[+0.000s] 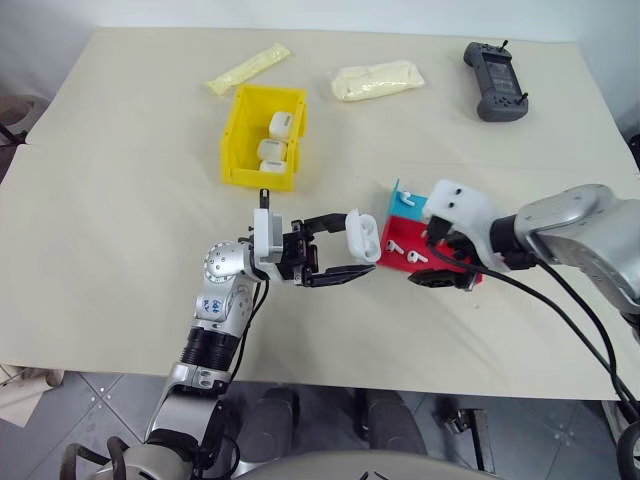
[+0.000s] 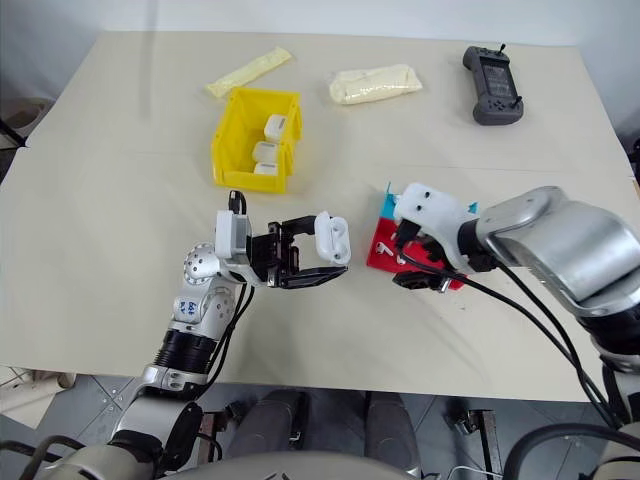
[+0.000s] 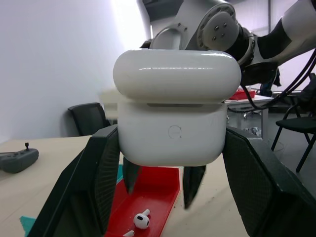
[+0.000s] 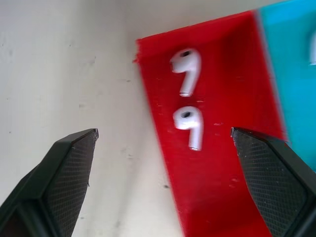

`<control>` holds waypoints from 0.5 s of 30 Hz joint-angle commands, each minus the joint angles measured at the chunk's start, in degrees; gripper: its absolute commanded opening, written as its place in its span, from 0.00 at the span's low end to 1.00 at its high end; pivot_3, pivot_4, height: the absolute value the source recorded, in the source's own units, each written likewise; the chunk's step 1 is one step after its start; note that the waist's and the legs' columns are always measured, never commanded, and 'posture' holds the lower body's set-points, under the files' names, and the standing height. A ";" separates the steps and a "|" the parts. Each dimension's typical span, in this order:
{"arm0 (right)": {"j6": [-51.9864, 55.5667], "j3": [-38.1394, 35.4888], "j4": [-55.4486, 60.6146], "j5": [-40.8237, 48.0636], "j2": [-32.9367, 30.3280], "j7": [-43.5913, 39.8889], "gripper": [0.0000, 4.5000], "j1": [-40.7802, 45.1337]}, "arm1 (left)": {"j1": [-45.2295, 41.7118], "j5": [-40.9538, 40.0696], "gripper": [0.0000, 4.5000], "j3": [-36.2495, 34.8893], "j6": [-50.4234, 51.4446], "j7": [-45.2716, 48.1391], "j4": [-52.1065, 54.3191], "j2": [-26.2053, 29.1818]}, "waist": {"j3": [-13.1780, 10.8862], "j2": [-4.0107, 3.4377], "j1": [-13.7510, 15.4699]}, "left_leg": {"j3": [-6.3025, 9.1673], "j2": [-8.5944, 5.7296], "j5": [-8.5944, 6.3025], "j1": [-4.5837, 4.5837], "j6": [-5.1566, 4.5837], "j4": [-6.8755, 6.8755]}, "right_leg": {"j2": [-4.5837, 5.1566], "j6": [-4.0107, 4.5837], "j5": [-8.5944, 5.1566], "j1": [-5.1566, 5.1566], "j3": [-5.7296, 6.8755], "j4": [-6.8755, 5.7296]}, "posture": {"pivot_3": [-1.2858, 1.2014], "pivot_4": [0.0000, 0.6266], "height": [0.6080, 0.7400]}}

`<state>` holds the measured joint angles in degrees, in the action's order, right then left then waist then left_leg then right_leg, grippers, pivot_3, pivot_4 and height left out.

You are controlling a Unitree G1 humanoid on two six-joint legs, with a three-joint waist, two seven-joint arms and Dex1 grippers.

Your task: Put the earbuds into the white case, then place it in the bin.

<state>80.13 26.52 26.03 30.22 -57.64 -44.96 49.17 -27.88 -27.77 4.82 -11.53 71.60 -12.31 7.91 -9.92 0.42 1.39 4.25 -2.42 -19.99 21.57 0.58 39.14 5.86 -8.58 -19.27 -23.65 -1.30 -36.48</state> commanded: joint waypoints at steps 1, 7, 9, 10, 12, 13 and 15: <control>-1.05 2.72 -1.56 -3.06 0.75 0.14 1.00 2.57 | -0.25 -0.57 0.62 -0.42 -1.51 -0.21 0.66 -0.59 | 0.00 0.00 -0.03 | 0.00 0.00 0.00 0.00 0.00 0.00 | 0.00 0.00 0.00 0.00 0.00 0.00 | 0.52 0.24 1.00; -4.24 9.05 -3.90 -6.80 -0.16 -3.66 1.00 5.48 | 0.43 -1.09 0.62 -0.44 -0.74 0.48 1.28 -0.05 | 0.00 0.00 -0.08 | -0.03 -0.01 0.00 0.00 0.00 0.00 | 0.00 0.00 0.00 -0.03 -0.01 -0.03 | 0.52 0.24 1.00; -5.55 10.58 -5.38 -8.65 0.61 -4.06 1.00 6.41 | 0.57 -1.12 0.62 -0.39 -0.46 0.69 1.34 0.06 | 0.00 0.00 -0.10 | -0.03 -0.01 0.00 0.00 0.00 0.00 | 0.00 0.00 0.00 -0.04 -0.01 -0.04 | 0.52 0.24 1.00; -5.82 11.05 -6.12 -9.26 1.08 -4.37 1.00 6.93 | 0.60 -1.05 0.62 -0.36 -0.42 0.71 1.39 0.04 | 0.00 0.00 -0.11 | -0.04 -0.01 0.00 0.00 0.00 0.00 | -0.01 0.00 0.00 -0.05 -0.01 -0.03 | 0.52 0.24 1.00; -6.21 11.67 -7.27 -10.17 1.77 -5.08 1.00 7.81 | 0.69 -1.00 0.62 -0.35 -0.15 0.55 1.63 0.00 | 0.00 0.00 -0.12 | -0.04 -0.01 0.00 0.01 0.00 0.00 | -0.01 0.00 0.00 -0.06 -0.01 -0.03 | 0.52 0.24 1.00; -6.02 11.71 -7.78 -10.48 2.06 -5.39 1.00 8.26 | 0.86 -0.92 0.62 -0.31 -0.14 0.50 1.77 0.02 | 0.00 0.00 -0.12 | -0.04 -0.01 0.00 0.01 0.00 0.00 | -0.01 0.00 0.00 -0.06 -0.01 -0.04 | 0.52 0.24 1.00; -4.88 10.72 -8.65 -10.15 2.78 -5.95 1.00 8.76 | 1.29 -0.86 0.62 -0.29 -0.05 0.37 2.21 0.14 | 0.00 0.00 -0.12 | -0.04 -0.01 0.00 0.01 0.00 -0.01 | -0.01 0.00 0.00 -0.06 -0.01 -0.04 | 0.52 0.24 1.00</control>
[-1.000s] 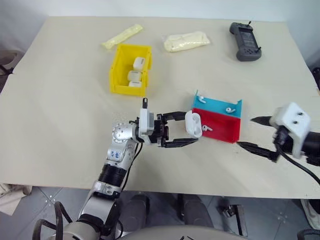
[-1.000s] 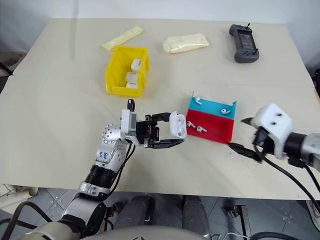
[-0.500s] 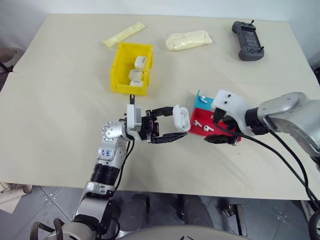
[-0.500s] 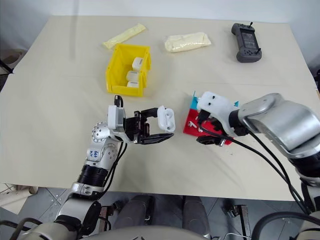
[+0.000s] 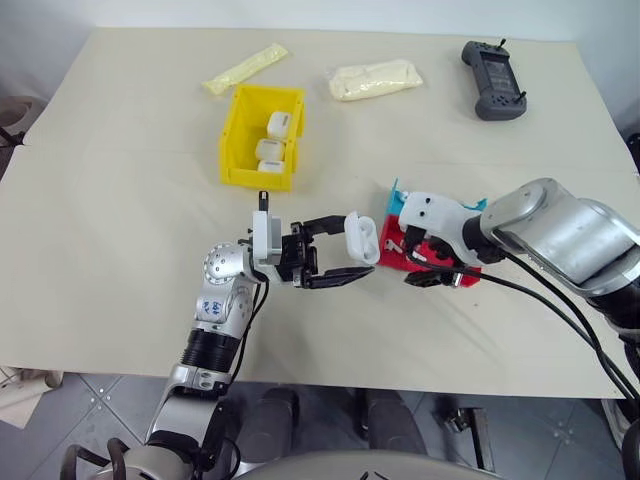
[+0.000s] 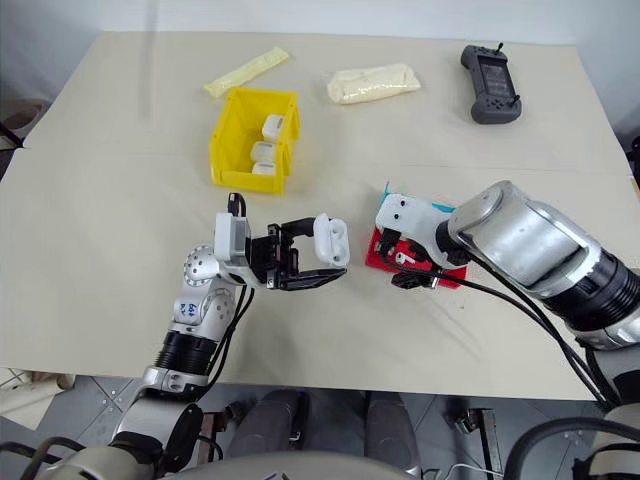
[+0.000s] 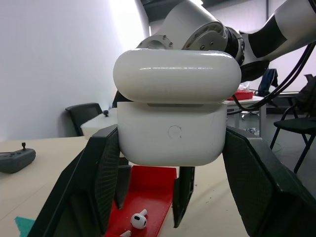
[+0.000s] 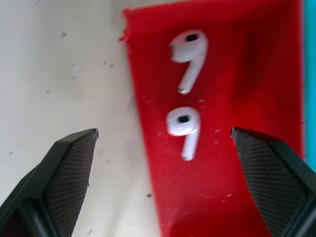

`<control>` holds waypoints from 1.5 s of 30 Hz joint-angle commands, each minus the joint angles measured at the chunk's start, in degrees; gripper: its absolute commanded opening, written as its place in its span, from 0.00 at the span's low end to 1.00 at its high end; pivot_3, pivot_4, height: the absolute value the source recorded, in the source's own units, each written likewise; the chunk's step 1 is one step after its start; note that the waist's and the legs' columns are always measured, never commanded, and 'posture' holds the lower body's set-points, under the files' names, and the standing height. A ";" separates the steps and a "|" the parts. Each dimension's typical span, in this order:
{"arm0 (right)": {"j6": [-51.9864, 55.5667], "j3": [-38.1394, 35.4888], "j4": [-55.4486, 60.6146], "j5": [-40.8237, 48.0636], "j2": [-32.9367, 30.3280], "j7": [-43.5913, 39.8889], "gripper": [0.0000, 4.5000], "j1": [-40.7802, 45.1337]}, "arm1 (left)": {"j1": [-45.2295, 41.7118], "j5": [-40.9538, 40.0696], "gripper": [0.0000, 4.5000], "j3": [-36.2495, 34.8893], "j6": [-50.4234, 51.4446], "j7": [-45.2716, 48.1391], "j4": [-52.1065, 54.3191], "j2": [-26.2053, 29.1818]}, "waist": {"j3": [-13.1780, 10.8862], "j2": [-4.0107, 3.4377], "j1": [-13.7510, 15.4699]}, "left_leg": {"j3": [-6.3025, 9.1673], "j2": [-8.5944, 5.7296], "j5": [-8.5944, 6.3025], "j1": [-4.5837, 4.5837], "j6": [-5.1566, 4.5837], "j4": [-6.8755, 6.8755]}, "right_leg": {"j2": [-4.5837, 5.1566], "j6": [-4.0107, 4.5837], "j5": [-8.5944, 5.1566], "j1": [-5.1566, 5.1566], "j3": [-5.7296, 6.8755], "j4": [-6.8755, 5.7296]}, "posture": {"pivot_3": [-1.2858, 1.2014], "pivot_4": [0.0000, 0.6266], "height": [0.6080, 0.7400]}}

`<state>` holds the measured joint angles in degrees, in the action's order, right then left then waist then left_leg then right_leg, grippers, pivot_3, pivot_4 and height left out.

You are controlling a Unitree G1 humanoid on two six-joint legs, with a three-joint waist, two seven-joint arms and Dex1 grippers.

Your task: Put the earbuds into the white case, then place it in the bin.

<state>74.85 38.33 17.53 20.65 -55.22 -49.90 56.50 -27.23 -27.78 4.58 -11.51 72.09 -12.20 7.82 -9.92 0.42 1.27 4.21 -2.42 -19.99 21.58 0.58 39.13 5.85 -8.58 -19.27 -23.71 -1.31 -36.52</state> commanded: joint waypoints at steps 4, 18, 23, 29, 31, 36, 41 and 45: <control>-0.60 0.22 -0.56 -2.15 0.88 -1.62 0.80 1.59 | 1.54 -0.69 0.62 0.04 0.35 -0.76 3.01 0.34 | 0.00 0.00 0.00 | 0.00 -0.01 0.00 0.00 0.00 0.00 | 0.00 0.00 0.00 0.00 0.00 0.00 | 0.52 0.24 1.00; -7.10 5.02 -1.64 -9.95 0.69 -5.74 0.60 0.71 | 2.51 -0.86 0.62 0.00 1.45 -2.42 5.13 0.94 | 0.00 0.00 -0.03 | 0.00 -0.01 0.00 0.00 0.00 -0.01 | 0.01 0.00 0.00 -0.01 0.00 0.00 | 0.52 0.24 1.00; -7.04 5.06 -1.61 -11.24 1.32 -6.95 0.56 0.38 | 2.92 -0.91 0.62 0.09 1.69 -2.60 5.63 1.13 | 0.00 0.00 -0.03 | 0.00 -0.01 0.00 0.00 0.00 -0.01 | 0.01 0.00 0.00 -0.01 0.00 0.00 | 0.52 0.24 1.00; -6.69 4.73 -1.39 -11.84 1.79 -7.90 0.20 -0.11 | 3.06 -0.85 0.62 0.13 1.88 -2.85 5.97 1.23 | 0.00 0.00 -0.03 | 0.00 -0.01 0.00 0.00 0.00 -0.01 | 0.01 0.00 0.00 -0.01 0.00 0.01 | 0.52 0.24 1.00; -6.50 4.70 -1.10 -11.97 1.85 -8.11 0.11 -0.33 | 3.10 -0.86 0.62 0.13 1.94 -2.86 5.99 1.25 | 0.00 0.00 -0.03 | 0.00 -0.01 0.00 0.00 0.00 -0.01 | 0.01 0.00 0.00 0.00 0.00 0.01 | 0.52 0.24 1.00; -6.13 4.66 -0.11 -12.25 1.49 -8.80 0.11 -0.91 | 3.28 -0.87 0.62 0.12 2.11 -2.98 6.22 1.28 | 0.00 0.00 -0.02 | 0.00 -0.01 0.00 0.00 0.00 0.00 | 0.01 0.00 0.00 0.00 0.00 0.01 | 0.52 0.24 1.00; -5.19 2.49 1.66 -11.15 0.70 -9.36 0.11 -1.93 | 3.37 -0.92 0.62 0.15 2.22 -2.74 6.23 1.40 | 0.00 0.00 -0.01 | 0.01 -0.01 0.00 0.00 0.00 -0.01 | 0.01 0.00 0.00 0.00 0.00 0.01 | 0.52 0.24 1.00; -4.94 -4.57 5.84 -8.39 -3.94 -10.42 0.11 -6.04 | 3.40 -1.96 0.62 0.31 5.11 -2.66 6.63 1.71 | 0.00 0.00 0.28 | 0.02 -0.02 0.00 0.02 0.00 -0.01 | 0.03 0.00 0.00 0.01 0.02 0.02 | 0.52 0.24 1.00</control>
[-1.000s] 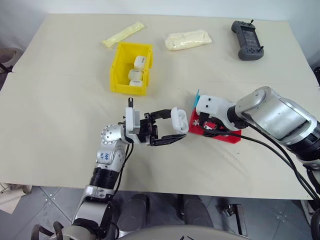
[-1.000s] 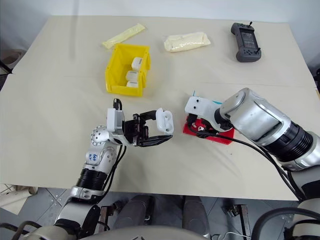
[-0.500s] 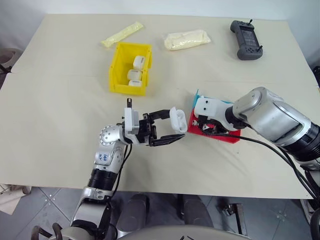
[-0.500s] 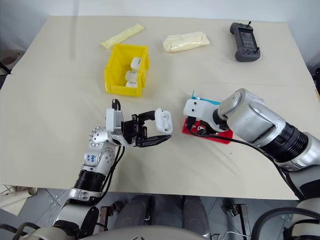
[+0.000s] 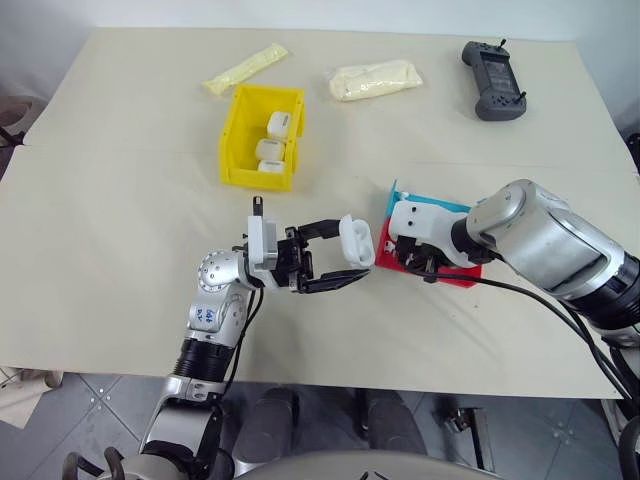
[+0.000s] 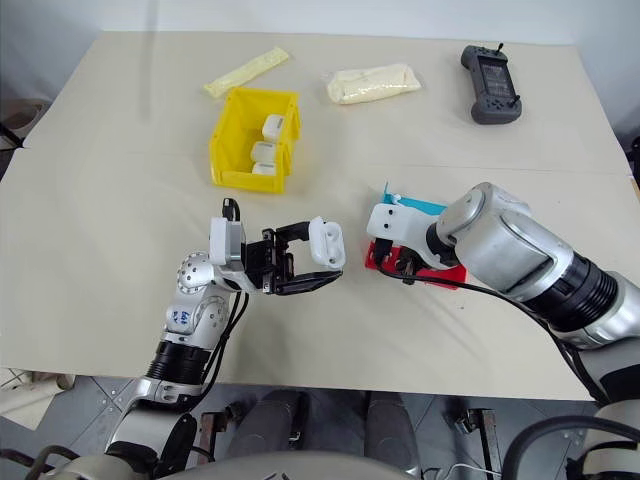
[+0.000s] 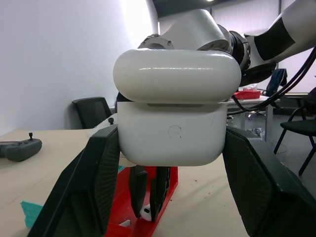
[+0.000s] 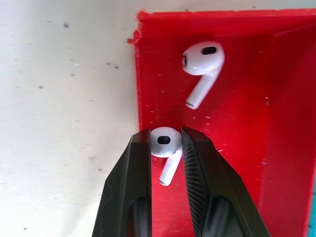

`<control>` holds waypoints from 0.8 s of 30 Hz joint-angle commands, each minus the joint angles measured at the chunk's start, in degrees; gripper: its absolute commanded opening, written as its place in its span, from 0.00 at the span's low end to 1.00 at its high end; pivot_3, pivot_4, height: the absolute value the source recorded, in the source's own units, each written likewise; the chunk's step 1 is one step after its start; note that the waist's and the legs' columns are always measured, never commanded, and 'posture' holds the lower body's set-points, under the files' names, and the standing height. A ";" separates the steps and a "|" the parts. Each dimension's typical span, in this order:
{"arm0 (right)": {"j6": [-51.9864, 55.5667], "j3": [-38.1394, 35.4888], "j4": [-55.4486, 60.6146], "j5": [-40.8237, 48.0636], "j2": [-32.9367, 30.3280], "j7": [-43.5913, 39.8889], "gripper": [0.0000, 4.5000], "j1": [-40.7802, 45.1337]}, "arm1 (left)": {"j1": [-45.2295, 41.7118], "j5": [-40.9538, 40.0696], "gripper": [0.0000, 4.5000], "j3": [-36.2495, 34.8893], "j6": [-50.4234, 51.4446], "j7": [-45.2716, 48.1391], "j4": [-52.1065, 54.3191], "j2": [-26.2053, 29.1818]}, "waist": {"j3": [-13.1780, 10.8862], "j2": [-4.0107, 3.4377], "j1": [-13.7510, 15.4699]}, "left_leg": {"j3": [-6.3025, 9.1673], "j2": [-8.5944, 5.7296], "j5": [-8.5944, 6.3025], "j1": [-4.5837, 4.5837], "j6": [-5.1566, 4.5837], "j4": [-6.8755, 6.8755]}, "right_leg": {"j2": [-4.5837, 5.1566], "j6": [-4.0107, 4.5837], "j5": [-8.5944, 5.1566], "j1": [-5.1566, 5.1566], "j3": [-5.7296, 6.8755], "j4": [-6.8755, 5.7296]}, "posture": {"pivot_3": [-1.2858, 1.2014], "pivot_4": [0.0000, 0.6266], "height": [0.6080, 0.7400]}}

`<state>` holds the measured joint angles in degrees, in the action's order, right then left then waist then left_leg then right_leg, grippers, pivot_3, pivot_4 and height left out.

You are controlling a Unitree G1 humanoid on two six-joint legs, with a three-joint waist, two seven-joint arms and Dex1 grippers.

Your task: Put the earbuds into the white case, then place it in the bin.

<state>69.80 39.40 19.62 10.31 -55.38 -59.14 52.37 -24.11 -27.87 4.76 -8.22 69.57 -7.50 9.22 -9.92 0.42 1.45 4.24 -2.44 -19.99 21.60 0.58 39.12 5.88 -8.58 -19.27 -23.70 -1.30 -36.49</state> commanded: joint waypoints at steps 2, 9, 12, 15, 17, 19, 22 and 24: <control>0.75 -9.33 5.94 3.52 -4.84 -0.92 0.11 -3.99 | 0.50 -2.27 0.62 -0.10 2.52 0.53 2.31 0.84 | 0.00 0.00 0.02 | 0.02 -0.06 -0.01 0.02 -0.02 0.01 | 0.06 0.00 0.00 0.01 0.02 0.00 | 0.52 0.24 1.00; -5.69 -40.90 11.28 14.37 0.69 0.90 0.11 -21.59 | -2.94 -3.07 0.62 -0.08 4.70 4.59 -1.27 2.17 | 0.00 0.01 -0.01 | -0.01 0.05 -0.01 0.00 -0.03 0.00 | -0.04 0.00 0.00 0.04 0.07 -0.02 | 0.52 0.24 1.00; -14.92 -50.06 12.72 18.63 7.80 1.13 0.11 -28.29 | -3.90 -4.20 0.62 -1.06 5.81 4.53 -1.60 1.72 | -0.01 0.02 0.06 | -0.01 0.01 -0.01 -0.02 -0.03 0.03 | -0.02 -0.03 0.01 0.12 0.08 -0.03 | 0.52 0.24 1.00; -20.89 -55.44 14.03 24.47 14.45 0.54 0.11 -33.24 | -3.93 -4.84 0.62 -1.15 7.13 5.06 -1.32 1.50 | -0.01 0.02 -0.06 | -0.02 -0.02 0.00 -0.03 -0.05 0.02 | 0.00 -0.06 0.03 0.10 0.05 -0.09 | 0.52 0.24 1.00; -23.06 -58.46 14.60 28.90 20.18 3.91 0.11 -34.14 | -4.01 -4.96 0.62 -0.85 7.68 5.26 -1.06 1.18 | -0.01 0.02 -0.20 | -0.01 0.01 0.00 -0.05 -0.05 0.02 | -0.03 -0.06 0.03 0.11 0.05 -0.15 | 0.52 0.24 1.00; -25.76 -61.43 15.09 34.47 27.12 8.66 0.11 -34.07 | -4.38 -4.87 0.62 -0.56 8.13 5.14 -0.88 0.84 | 0.00 0.02 -0.31 | -0.01 0.04 0.01 -0.09 -0.03 0.01 | -0.06 -0.06 0.03 0.13 0.03 -0.18 | 0.52 0.24 1.00; -27.81 -62.66 16.52 41.20 33.82 14.08 0.11 -34.75 | -5.17 -4.81 0.62 -0.78 9.07 4.92 -0.94 0.56 | 0.00 0.00 -0.29 | 0.00 0.04 0.02 -0.12 -0.02 0.01 | -0.06 -0.06 0.03 0.11 0.00 -0.16 | 0.52 0.24 1.00; -29.09 -61.87 17.24 43.04 35.92 16.97 0.11 -35.04 | -5.44 -5.00 0.62 -1.03 9.81 4.86 -0.85 0.70 | 0.00 0.00 -0.31 | 0.00 0.02 0.02 -0.12 -0.02 0.02 | -0.04 -0.06 0.03 0.11 -0.01 -0.18 | 0.52 0.24 1.00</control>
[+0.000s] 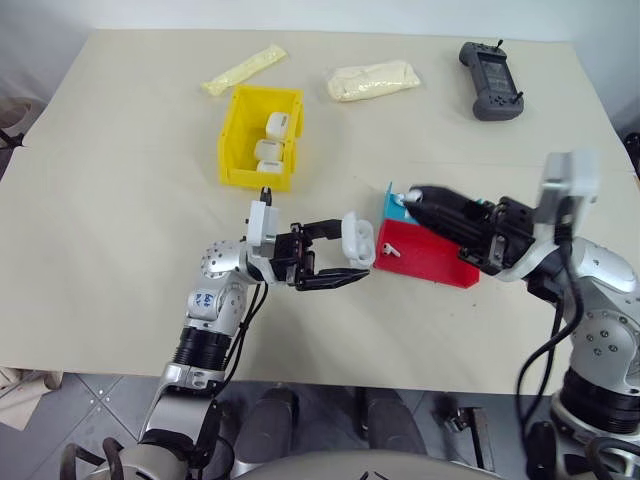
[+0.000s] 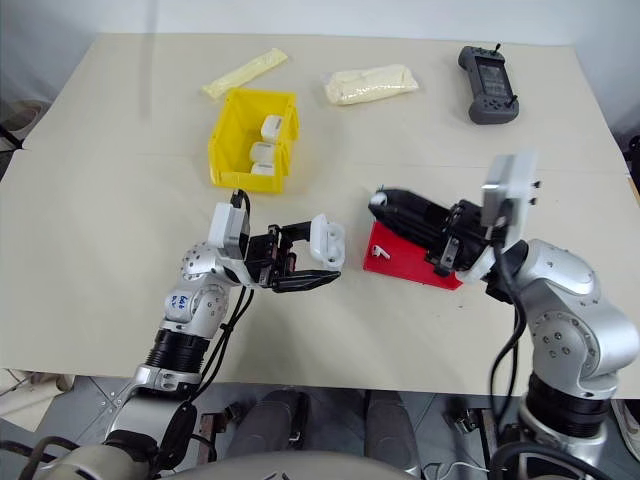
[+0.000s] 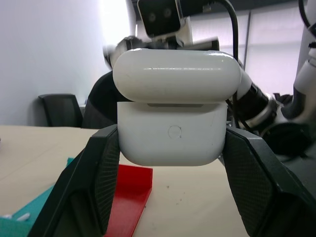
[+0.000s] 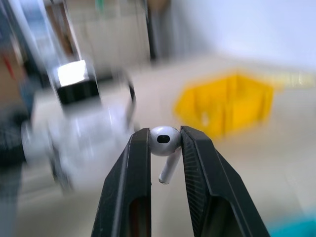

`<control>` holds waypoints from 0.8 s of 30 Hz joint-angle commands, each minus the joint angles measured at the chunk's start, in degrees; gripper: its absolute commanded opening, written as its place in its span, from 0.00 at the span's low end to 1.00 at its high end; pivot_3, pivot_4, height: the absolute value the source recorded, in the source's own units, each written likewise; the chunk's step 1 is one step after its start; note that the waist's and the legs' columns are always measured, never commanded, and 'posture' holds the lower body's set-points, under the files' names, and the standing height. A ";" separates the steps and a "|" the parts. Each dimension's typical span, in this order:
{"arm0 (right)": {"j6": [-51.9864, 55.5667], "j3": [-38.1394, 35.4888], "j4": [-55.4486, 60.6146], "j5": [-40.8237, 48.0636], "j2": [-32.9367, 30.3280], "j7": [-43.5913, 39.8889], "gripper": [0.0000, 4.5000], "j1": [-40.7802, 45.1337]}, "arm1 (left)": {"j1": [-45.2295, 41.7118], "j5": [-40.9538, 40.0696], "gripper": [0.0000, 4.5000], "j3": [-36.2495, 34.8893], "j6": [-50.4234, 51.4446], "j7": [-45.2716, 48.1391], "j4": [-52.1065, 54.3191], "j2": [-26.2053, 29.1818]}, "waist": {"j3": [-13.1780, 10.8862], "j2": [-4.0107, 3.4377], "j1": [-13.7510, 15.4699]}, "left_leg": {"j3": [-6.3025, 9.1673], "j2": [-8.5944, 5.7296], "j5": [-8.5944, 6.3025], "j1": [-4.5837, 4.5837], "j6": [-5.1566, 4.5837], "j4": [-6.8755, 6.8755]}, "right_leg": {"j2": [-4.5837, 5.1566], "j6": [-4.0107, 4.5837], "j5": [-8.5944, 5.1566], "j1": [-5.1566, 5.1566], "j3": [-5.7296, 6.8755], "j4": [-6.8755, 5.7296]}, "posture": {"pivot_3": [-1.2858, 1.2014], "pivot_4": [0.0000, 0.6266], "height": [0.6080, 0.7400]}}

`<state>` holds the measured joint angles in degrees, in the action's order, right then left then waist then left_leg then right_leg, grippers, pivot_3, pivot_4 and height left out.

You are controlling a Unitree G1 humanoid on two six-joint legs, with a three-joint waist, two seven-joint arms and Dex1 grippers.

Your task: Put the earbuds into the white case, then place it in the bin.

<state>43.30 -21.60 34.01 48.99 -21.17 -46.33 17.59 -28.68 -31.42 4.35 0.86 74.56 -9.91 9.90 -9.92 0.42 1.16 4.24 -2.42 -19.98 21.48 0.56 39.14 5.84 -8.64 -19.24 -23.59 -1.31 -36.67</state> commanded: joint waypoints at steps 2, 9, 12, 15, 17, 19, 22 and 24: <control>-4.31 0.78 3.74 5.52 3.55 6.09 0.11 -0.96 | -1.02 -1.64 0.62 -0.74 1.62 -0.36 1.85 0.16 | 0.00 0.00 0.00 | 0.01 -0.01 0.00 -0.01 0.00 0.00 | 0.01 0.00 0.00 0.00 0.00 0.00 | 0.52 0.24 1.00; -10.68 8.56 5.28 3.51 6.71 8.05 0.11 -6.22 | -1.82 -2.50 0.62 -1.33 5.15 -0.78 3.02 0.66 | 0.00 -0.01 -0.15 | 0.00 -0.01 0.00 -0.01 0.00 -0.01 | -0.01 0.00 0.00 0.00 -0.01 -0.19 | 0.52 0.24 1.00; -13.28 10.95 4.47 2.11 7.28 7.99 0.11 -7.60 | -2.23 -2.49 0.62 -1.32 5.68 -0.93 3.09 0.38 | 0.00 -0.01 -0.24 | 0.00 -0.01 0.00 -0.01 0.00 -0.01 | -0.04 0.00 0.00 0.00 -0.02 -0.19 | 0.52 0.24 1.00; -16.99 14.57 3.21 -1.59 7.44 6.43 0.11 -9.40 | -2.27 -2.63 0.62 -1.17 6.17 -0.66 3.40 0.23 | 0.00 -0.01 -0.43 | 0.00 0.00 0.00 -0.02 0.00 -0.02 | -0.05 0.00 0.00 0.00 -0.02 -0.19 | 0.52 0.24 1.00; -19.28 16.30 2.02 -3.53 7.42 5.58 0.11 -10.21 | -2.07 -2.71 0.62 -1.11 6.56 -0.67 3.94 0.22 | 0.00 -0.01 -0.60 | 0.00 0.00 0.00 -0.02 0.00 -0.03 | -0.06 0.00 0.00 0.00 -0.03 -0.18 | 0.52 0.24 1.00; -20.87 17.17 1.07 -4.58 7.33 5.17 0.11 -10.47 | -1.82 -2.82 0.62 -1.19 6.87 -0.56 4.44 0.45 | 0.00 -0.01 -0.88 | 0.00 0.01 0.00 -0.02 0.00 -0.03 | -0.07 0.00 0.00 0.00 -0.03 -0.19 | 0.52 0.24 1.00; -22.64 17.99 -0.37 -5.45 7.09 4.65 0.11 -10.53 | -1.46 -2.84 0.62 -1.37 7.19 -0.35 4.98 0.87 | 0.00 -0.01 -1.24 | 0.00 0.02 0.00 -0.02 0.00 -0.04 | -0.07 0.00 0.00 0.00 -0.03 -0.19 | 0.52 0.24 1.00; -23.84 18.20 -1.78 -6.18 6.85 4.24 0.11 -10.30 | -1.14 -2.77 0.62 -1.35 7.31 -0.39 5.47 1.05 | 0.00 -0.01 -1.28 | 0.01 0.02 0.00 -0.03 0.00 -0.04 | -0.08 0.00 0.00 0.00 -0.03 -0.18 | 0.52 0.24 1.00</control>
<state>21.21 -3.73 32.40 43.12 -14.06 -41.21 7.27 -30.33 -32.85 3.29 8.21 73.99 -7.15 10.82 -9.92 0.41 -0.13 4.24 -2.40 -19.98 21.45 0.56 39.09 5.76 -8.63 -19.24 -23.59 -1.34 -36.85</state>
